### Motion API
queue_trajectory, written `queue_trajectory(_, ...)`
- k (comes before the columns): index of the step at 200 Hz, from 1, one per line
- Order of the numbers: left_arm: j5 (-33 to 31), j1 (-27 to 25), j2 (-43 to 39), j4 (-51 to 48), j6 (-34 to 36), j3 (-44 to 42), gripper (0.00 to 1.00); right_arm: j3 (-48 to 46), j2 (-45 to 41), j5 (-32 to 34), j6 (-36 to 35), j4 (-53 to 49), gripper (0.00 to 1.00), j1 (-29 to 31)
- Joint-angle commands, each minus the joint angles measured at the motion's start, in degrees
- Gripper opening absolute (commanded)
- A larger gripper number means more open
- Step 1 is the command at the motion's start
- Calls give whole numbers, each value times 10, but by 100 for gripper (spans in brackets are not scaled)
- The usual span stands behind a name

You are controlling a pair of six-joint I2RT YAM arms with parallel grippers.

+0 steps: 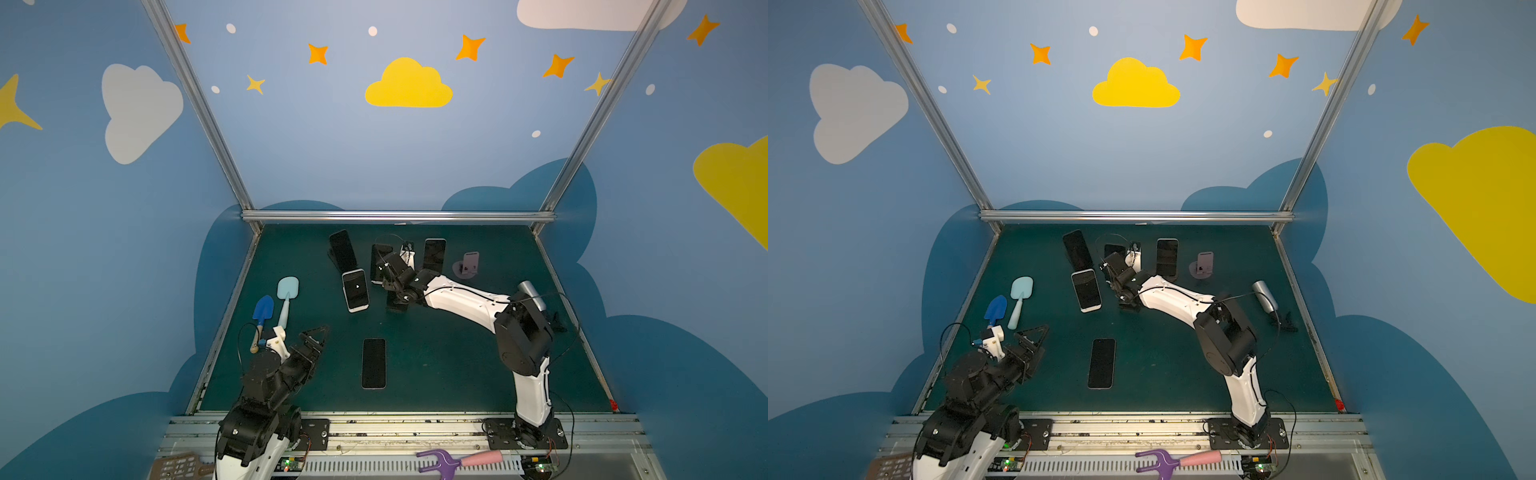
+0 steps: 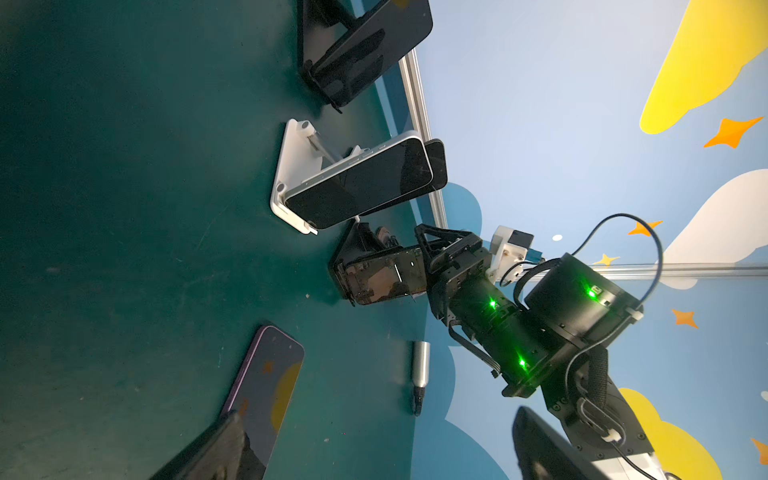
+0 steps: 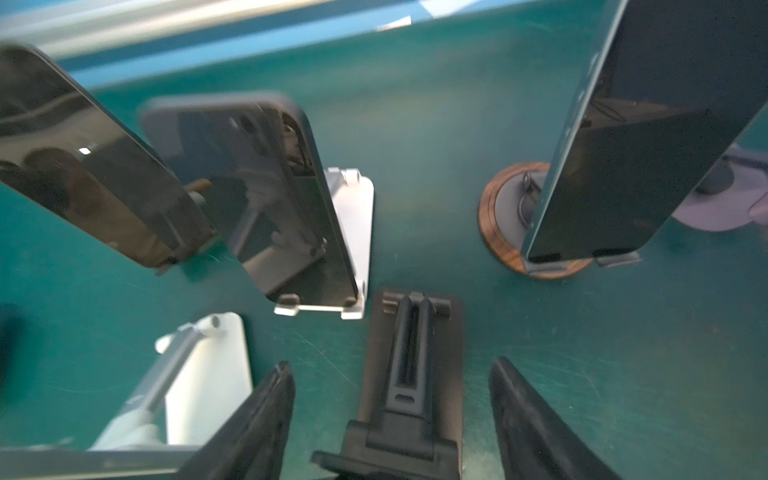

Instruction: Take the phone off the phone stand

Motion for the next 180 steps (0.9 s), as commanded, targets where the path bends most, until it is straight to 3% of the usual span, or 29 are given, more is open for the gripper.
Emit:
queue_trajectory(1,0,-1,-11,5,7,5,100,-2,4,11,12,0,64,2)
queue_trajectory(74,1,-1,-17,1,5,1,100,-22,-6,2,7,34,64,3)
queue_trajectory(98,2,-1,-18,-1,5,1,100,-2,6,5,20,1,78,3)
queue_trajectory(132,0,-1,-19,-4,8,3,100,9,6,33,47,-40,88,7)
queue_trajectory(180,1,-1,-26,-5,6,0,100,16,19,73,88,-53,90,25)
